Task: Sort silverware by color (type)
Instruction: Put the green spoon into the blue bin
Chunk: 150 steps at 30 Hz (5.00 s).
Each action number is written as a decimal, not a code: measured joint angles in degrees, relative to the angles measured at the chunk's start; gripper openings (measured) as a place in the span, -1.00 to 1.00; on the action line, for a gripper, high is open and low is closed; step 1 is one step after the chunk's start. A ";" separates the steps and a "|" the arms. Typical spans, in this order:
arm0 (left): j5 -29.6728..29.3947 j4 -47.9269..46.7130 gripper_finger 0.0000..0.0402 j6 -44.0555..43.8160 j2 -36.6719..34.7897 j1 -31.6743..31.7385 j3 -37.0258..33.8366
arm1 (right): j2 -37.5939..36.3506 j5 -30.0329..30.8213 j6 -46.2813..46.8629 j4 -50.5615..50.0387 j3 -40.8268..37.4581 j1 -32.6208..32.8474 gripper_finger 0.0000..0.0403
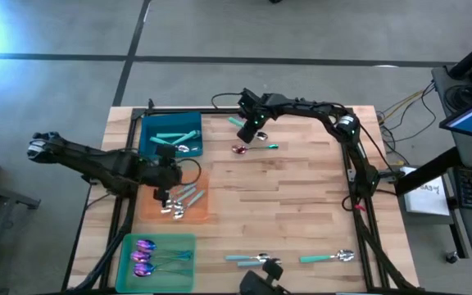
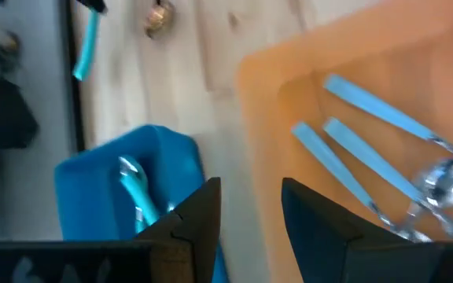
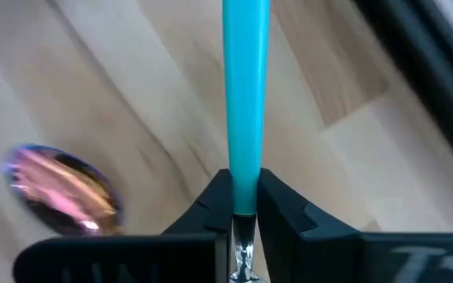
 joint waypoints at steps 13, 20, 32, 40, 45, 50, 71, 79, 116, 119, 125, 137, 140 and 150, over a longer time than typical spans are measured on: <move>-18.09 19.42 -0.41 5.57 -17.46 6.67 -13.52 | -0.16 0.14 -1.01 -1.49 15.98 7.74 -0.87; -28.34 29.94 -0.41 5.65 -20.10 6.91 -13.82 | -0.27 0.45 -4.42 1.47 21.16 13.87 -0.87; -21.39 52.74 -0.41 -5.25 -19.74 7.10 -12.66 | -0.27 14.87 -16.10 9.08 23.99 17.89 -0.87; -32.26 72.53 -0.41 -3.99 -17.41 7.12 -17.39 | -0.38 21.56 -20.34 20.21 23.99 18.83 -0.87; -37.72 81.57 -0.41 -2.33 -17.12 7.74 -19.87 | -0.49 21.44 -20.81 26.01 23.99 19.01 -0.87; -35.61 91.26 -0.41 2.32 -17.29 9.28 -21.39 | -0.49 19.71 -21.87 26.78 23.99 20.38 -0.87; -18.78 93.30 -0.41 5.66 -18.54 10.86 -20.60 | -0.80 19.03 -26.42 27.79 24.05 23.64 -0.88; -18.42 93.23 -0.41 3.43 -19.02 10.80 -20.47 | -1.08 25.39 -32.37 32.64 24.03 23.75 -0.88; -14.44 99.21 -0.41 7.65 -22.28 11.08 -19.81 | -1.43 22.89 -39.05 42.80 23.99 27.12 -0.88; -14.35 99.08 -0.49 7.65 -22.28 11.08 -19.50 | -1.42 22.91 -39.07 42.80 23.99 27.27 -0.88; -13.84 98.42 -0.85 7.17 -22.35 11.04 -19.51 | -1.32 23.37 -39.64 42.85 23.99 27.29 -0.88; -15.15 86.68 -0.85 11.73 -21.51 13.02 -12.65 | -1.32 29.36 -46.13 42.58 23.94 25.23 -0.53; -17.45 79.97 -0.85 12.49 -20.36 15.46 -9.48 | -1.42 31.58 -42.88 39.91 23.94 23.55 -0.35; -18.39 38.92 -0.85 3.38 -13.30 29.03 0.86 | -1.67 36.08 -16.07 1.04 24.00 19.22 -0.23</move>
